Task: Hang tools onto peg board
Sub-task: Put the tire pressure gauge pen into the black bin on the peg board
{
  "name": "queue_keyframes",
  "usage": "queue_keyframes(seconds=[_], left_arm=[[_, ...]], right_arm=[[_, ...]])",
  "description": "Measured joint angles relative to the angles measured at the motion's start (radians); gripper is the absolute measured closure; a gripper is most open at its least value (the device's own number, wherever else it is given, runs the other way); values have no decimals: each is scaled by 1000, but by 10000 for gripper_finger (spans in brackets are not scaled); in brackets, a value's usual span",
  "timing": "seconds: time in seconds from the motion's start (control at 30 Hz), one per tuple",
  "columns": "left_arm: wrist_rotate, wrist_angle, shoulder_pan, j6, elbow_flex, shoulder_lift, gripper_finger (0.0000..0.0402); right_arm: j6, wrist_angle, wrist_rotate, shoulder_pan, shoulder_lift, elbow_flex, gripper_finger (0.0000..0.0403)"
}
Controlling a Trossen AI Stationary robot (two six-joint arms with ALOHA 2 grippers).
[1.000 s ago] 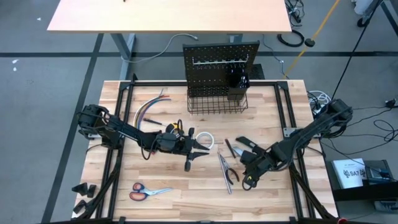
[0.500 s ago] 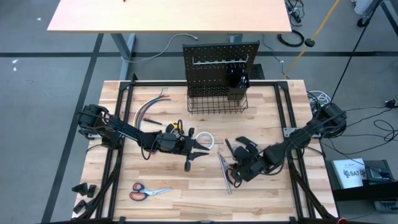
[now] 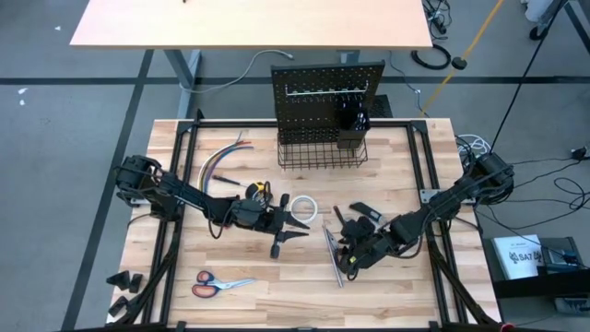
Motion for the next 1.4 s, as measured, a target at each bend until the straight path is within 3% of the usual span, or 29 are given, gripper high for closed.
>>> queue_keyframes(seconds=[0.2,0.4,0.53,0.67,0.8,0.93,1.1,1.23,1.4], left_arm=[[-25,-80,-80,56,86,0,315],[-255,-462,-213,135,285,0,315],[-332,-618,-280,93,361,0,315],[-400,-736,-360,-53,370,0,315],[-455,-926,-441,-302,369,0,315],[-432,-1093,-513,-568,369,0,315],[-316,-1266,-577,-819,369,0,315],[-231,-1348,-640,-948,369,0,315],[-324,-1359,-678,-990,369,0,315]], right_arm=[[-10,64,6,30,7,0,236],[7,94,58,73,41,0,236],[-7,202,56,95,96,0,236],[-38,300,49,106,153,0,236],[-63,309,48,105,175,20,236],[-111,309,53,104,175,51,236],[-156,309,54,97,174,89,236],[-181,301,53,96,174,108,236],[-106,190,55,86,174,132,236]])
